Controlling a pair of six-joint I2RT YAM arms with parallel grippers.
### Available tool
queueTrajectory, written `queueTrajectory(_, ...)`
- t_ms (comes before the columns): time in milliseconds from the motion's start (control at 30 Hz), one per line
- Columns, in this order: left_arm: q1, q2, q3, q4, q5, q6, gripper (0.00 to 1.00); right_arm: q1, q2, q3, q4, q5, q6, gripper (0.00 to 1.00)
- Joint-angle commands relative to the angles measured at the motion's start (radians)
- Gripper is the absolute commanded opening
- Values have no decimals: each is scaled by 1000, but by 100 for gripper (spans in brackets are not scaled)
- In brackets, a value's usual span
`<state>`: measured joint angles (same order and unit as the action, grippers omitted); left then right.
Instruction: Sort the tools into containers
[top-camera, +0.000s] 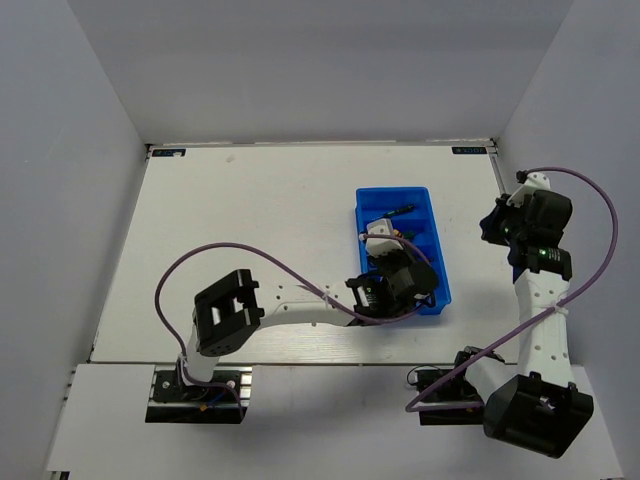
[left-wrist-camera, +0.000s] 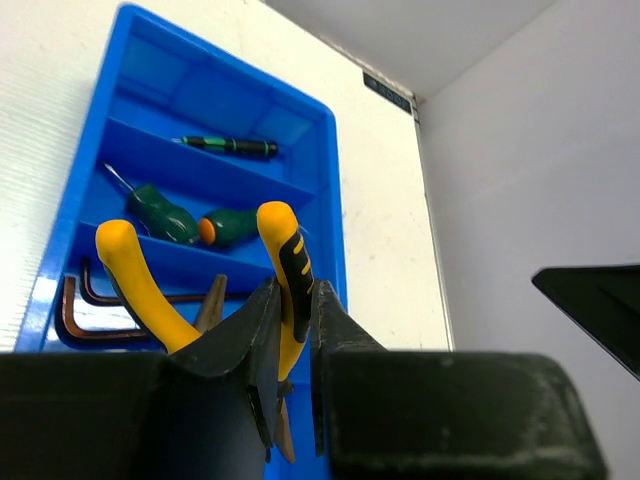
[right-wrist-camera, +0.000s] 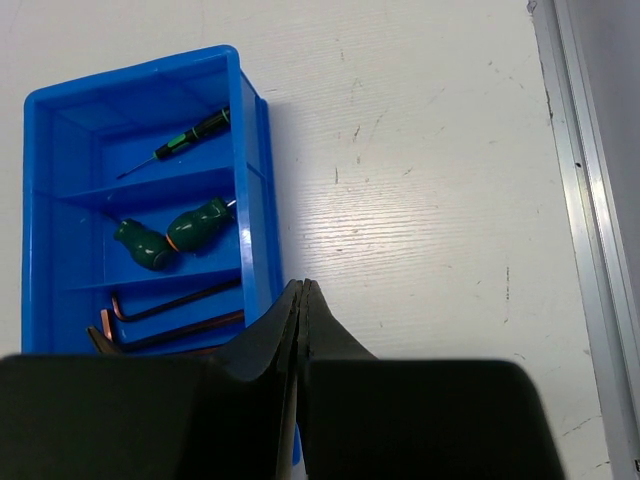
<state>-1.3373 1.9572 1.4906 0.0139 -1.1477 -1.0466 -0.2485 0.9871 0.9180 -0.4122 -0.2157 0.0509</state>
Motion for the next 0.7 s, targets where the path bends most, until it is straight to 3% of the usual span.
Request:
queueTrajectory(0, -17, 2, 31, 53, -111, 32, 0, -17, -21, 13, 16, -34, 15, 0)
queueTrajectory(300, -17, 84, 63, 98, -118, 86, 0, -49, -25, 7, 16, -88, 18, 0)
queueTrajectory(467, -36, 108, 106, 25, -84, 86, 0, -67, -28, 4, 16, -111, 20, 0)
queueTrajectory(500, -36, 108, 106, 24, -84, 86, 14, -71, -27, 4, 15, -128, 18, 0)
queueTrajectory(567, -46, 108, 106, 24, -73, 86, 31, -77, -25, 4, 15, -131, 17, 0)
queueTrajectory(600, -46, 97, 106, 24, -64, 86, 47, -78, -25, 1, 15, -137, 18, 0)
queueTrajectory(667, -56, 88, 106, 24, -64, 86, 61, -86, -25, -2, 19, -143, 18, 0)
